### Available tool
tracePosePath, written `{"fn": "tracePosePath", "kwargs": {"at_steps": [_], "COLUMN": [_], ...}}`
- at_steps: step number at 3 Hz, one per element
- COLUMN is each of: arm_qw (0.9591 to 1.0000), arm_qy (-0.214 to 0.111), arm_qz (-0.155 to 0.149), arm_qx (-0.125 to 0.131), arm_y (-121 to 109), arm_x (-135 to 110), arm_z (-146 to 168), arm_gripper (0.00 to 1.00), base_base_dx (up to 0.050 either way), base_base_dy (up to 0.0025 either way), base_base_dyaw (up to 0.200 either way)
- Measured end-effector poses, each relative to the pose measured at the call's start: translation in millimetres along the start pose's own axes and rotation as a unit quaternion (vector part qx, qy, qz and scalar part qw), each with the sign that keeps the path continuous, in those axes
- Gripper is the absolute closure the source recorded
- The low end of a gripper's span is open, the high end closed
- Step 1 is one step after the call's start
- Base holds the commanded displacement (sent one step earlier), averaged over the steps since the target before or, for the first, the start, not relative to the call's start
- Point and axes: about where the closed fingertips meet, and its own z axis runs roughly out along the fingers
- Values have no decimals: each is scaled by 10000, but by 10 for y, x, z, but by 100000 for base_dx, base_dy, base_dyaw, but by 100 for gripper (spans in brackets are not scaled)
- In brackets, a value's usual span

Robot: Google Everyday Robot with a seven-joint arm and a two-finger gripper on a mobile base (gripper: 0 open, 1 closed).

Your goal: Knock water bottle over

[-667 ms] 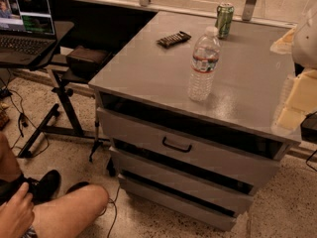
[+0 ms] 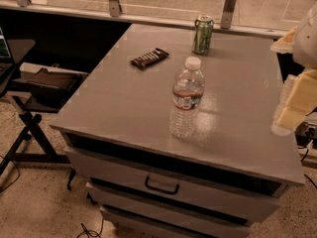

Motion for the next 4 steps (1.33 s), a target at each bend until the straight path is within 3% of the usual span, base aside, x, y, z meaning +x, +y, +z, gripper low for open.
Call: {"fn": "tracePosePath", "kwargs": {"at_steps": [1,3,4], "arm_qw": [10000,10000,10000], "arm_qy": [0,0,0], "arm_qz": [0,0,0], "arm_qx": [0,0,0], "arm_y": [0,0,0], "arm_x": [0,0,0], "arm_z": [0,0,0], "arm_gripper": [0,0,0], "base_base_dx": [2028,-2,0], "base_base_dy": [-54,2,0], "base_base_dyaw": [-5762,-9423,0]}}
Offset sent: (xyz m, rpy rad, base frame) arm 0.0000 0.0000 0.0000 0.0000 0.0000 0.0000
